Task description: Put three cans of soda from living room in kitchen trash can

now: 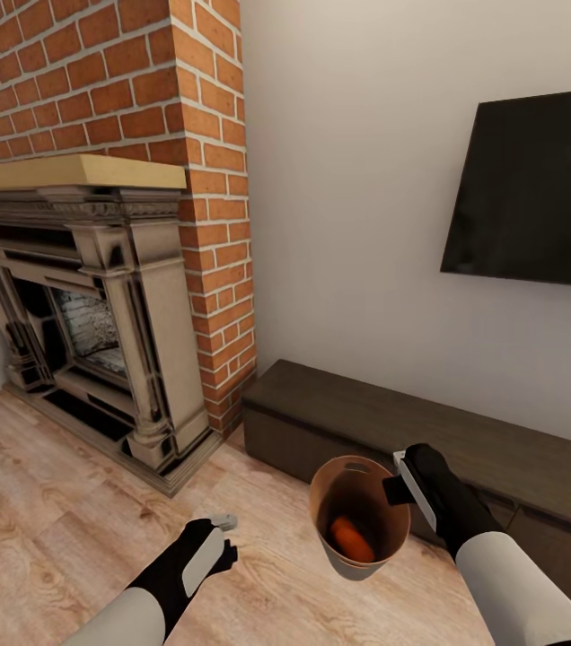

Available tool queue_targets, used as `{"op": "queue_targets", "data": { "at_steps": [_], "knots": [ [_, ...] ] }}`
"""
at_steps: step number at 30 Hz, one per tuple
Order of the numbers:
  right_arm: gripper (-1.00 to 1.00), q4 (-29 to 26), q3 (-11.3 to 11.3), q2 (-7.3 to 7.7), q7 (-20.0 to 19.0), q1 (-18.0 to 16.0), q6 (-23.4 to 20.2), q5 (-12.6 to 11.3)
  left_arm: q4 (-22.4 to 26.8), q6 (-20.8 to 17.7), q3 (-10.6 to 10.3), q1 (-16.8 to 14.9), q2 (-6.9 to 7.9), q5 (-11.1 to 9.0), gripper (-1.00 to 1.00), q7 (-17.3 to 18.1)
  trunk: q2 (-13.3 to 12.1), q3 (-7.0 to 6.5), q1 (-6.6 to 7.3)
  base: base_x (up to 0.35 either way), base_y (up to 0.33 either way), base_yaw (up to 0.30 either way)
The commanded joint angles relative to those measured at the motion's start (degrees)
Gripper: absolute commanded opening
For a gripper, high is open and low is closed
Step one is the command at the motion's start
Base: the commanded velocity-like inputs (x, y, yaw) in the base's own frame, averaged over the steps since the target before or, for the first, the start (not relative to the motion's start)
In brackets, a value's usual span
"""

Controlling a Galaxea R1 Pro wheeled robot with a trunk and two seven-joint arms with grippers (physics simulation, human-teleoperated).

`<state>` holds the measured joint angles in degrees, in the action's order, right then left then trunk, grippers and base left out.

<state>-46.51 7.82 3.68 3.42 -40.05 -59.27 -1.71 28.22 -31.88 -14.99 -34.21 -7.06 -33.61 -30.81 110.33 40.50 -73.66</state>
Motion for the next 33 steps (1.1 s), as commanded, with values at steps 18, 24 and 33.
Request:
{"op": "queue_targets", "data": {
  "at_steps": [18,24,33],
  "knots": [
    [-1.0,-0.15,-0.21,-0.13,-0.52,-0.03,-0.11,-0.75,-4.88,0.28,0.05,0.02,0.03,-0.07,1.0,3.1,3.63,1.61,-1.98,0.0,0.0,0.0],
    [-1.0,-0.09,-0.2,-0.2,-0.59,-0.03,-0.19,-0.96,-4.92,0.35,0.05,0.03,0.11,-0.12,1.0,4.13,3.63,1.65,-1.98,0.0,0.0,0.0],
    [-1.0,-0.08,-0.26,-0.22,-0.6,-0.03,-0.28,-1.01,-4.93,0.37,0.08,0.1,0.17,-0.14,1.0,4.43,3.63,2.03,-1.98,0.0,0.0,0.0]
  ]
}}
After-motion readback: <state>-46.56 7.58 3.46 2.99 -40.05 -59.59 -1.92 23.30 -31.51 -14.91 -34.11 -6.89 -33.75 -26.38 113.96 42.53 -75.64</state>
